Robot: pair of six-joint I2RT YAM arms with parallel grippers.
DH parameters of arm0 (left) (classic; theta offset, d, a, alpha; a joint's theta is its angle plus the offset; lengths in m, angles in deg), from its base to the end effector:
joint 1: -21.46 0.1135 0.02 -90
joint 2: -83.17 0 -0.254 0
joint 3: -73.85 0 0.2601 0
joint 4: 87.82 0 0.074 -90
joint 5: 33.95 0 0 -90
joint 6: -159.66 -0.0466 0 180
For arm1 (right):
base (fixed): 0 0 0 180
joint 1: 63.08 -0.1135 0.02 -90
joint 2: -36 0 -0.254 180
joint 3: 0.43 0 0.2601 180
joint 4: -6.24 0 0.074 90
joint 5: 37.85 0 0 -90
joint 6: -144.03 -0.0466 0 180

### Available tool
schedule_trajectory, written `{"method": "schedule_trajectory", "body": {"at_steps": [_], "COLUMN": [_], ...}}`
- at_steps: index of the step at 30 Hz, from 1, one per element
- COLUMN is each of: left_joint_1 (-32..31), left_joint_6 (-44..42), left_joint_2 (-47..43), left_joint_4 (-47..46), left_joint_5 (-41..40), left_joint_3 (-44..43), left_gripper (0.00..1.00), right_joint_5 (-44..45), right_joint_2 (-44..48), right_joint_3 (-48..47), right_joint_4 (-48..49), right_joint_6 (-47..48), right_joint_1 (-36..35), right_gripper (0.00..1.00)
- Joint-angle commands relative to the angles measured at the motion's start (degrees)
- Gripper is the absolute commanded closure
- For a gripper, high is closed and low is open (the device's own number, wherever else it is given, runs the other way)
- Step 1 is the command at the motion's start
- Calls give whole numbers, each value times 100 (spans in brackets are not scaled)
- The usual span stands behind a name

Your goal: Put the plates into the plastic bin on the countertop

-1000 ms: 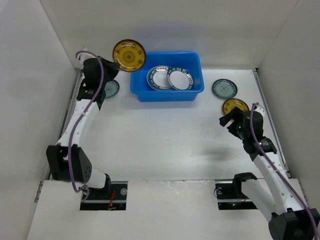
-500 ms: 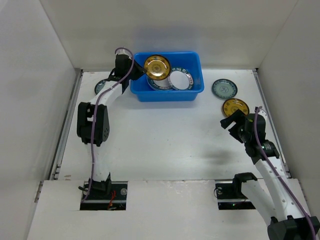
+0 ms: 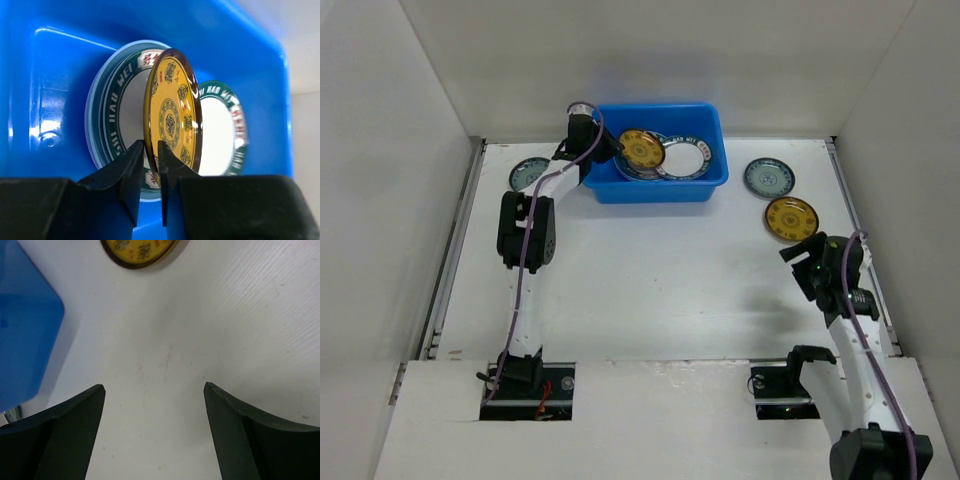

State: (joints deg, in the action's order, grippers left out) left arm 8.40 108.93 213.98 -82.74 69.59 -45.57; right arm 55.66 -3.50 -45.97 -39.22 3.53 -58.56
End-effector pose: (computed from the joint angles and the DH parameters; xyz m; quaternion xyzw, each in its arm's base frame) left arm 0.5386 -0.1361 0.2206 -0.1117 0.7908 -0.3468 0.4918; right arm 0.1750 -0.0167 0.2259 0.4290 0.7955 0.1413 0.4039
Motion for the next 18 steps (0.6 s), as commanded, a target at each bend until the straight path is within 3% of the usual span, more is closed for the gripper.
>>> {"method": "schedule_trajectory", "body": {"at_steps": [1, 3, 7, 10, 12, 15, 16, 18], "left_joint_1": [-34, -34, -34, 10, 36, 62, 71, 98], "left_joint_6": [-209, -287, -428, -446, -411, -393, -393, -358], "left_joint_2": [15, 50, -11, -107, -195, -362, -450, -599], "left_joint_4": [-177, -107, -27, -10, -10, -19, -19, -19], "left_joint_5": [70, 35, -18, 8, 0, 8, 17, 26], "left_joint_3": [-413, -475, -492, -501, -501, -536, -554, -563], "left_gripper": [83, 80, 60, 41, 22, 5, 0, 0], "right_joint_5": [-210, -306, -587, -693, -729, -851, -904, -966], "right_joint_2": [-180, -355, -1004, -1602, -2033, -2630, -2867, -3246], "right_joint_3": [74, 118, 197, 232, 215, 145, 92, -4], "right_joint_4": [390, 592, 1154, 1611, 1953, 2393, 2569, 2798], "right_joint_6": [-372, -469, -671, -838, -908, -1040, -1058, -1085], "right_joint_1": [553, 975, 1696, 1908, 1926, 1926, 1918, 1891], "right_gripper": [15, 15, 15, 16, 17, 19, 20, 22]}}
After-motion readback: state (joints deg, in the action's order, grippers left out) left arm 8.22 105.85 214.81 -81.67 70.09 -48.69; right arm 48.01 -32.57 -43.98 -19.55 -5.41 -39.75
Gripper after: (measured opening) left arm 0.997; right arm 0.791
